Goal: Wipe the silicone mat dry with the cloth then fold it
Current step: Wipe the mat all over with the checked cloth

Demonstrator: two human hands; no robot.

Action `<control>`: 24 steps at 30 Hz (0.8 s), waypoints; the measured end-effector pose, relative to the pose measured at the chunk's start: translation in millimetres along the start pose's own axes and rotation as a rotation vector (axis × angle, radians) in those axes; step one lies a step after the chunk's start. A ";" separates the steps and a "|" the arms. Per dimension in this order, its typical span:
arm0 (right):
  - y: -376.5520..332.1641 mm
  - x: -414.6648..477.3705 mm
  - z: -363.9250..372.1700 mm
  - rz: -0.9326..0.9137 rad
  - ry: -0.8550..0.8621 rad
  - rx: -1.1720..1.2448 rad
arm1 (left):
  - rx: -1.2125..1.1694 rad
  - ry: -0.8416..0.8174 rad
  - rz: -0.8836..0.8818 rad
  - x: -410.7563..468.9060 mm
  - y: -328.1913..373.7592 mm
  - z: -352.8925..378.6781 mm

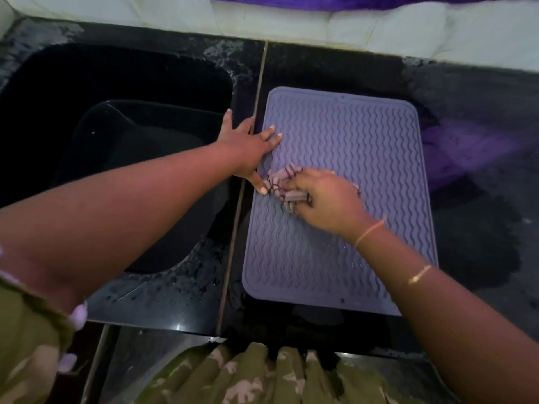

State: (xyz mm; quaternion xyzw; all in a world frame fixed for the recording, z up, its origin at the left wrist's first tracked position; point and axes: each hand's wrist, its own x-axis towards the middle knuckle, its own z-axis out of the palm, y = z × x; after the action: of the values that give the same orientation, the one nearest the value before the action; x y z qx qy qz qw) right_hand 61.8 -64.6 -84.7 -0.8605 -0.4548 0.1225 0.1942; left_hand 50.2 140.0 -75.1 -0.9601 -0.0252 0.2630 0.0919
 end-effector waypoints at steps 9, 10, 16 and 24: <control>0.0 -12.5 -27.8 0.190 -0.064 0.395 | 0.047 0.186 0.049 -21.7 18.3 2.3; 5.0 -3.1 -31.1 0.220 0.024 0.380 | -0.040 0.223 0.083 -27.4 18.6 8.9; 0.7 20.7 -11.2 0.242 -0.052 -0.137 | -0.301 0.008 0.149 -45.3 13.2 28.2; -27.1 -39.8 23.5 0.109 0.041 -0.310 | -0.022 0.074 0.113 -44.5 22.7 32.2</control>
State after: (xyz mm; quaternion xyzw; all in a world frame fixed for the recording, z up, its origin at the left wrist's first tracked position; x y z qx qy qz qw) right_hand 10.6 -78.5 -92.3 -0.9058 -0.4169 0.0437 0.0615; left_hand -4.5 118.7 -84.4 -0.9700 0.0298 0.2318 0.0674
